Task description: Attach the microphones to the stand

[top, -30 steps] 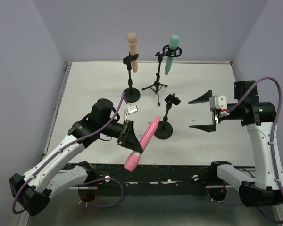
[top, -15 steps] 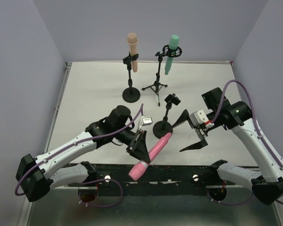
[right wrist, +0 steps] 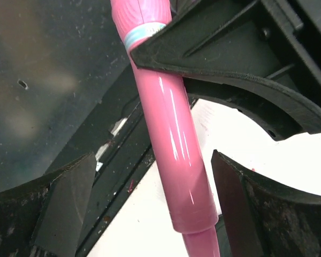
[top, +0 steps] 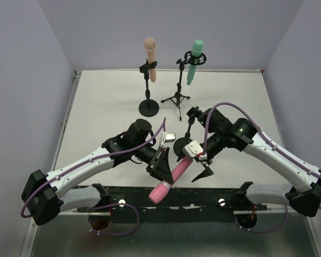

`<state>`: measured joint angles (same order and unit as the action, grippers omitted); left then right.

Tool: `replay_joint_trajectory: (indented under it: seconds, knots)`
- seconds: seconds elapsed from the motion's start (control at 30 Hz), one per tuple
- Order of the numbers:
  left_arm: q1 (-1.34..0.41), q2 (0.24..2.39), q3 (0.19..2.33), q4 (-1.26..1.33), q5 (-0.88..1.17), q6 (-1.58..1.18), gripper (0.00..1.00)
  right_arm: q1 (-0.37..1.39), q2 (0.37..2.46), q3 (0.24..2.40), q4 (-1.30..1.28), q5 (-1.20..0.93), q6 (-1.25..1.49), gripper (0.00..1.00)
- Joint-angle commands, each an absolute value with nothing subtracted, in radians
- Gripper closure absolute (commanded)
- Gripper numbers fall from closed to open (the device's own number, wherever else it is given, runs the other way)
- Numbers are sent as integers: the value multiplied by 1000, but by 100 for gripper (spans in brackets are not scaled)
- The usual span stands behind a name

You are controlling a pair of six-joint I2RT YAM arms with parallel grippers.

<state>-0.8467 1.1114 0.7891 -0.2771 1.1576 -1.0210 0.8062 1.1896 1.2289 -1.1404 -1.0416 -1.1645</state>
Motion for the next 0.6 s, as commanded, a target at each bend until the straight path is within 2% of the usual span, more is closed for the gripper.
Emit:
replay_joint_trajectory:
  seconds: [0.0, 0.23, 0.5, 0.57]
  knots:
    - [-854, 1118, 792, -239, 1218, -1032, 92, 862, 1212, 1216, -1065, -878, -1106, 7]
    - [-853, 1138, 802, -241, 1235, -1019, 92, 900, 1227, 1206, -1061, -836, -1097, 22]
    - [-841, 1146, 824, -262, 1230, -1008, 91, 914, 1224, 1189, -1077, -847, -1109, 53]
    - [-831, 1143, 825, -268, 1229, -1008, 90, 913, 1218, 1187, -1084, -862, -1111, 56]
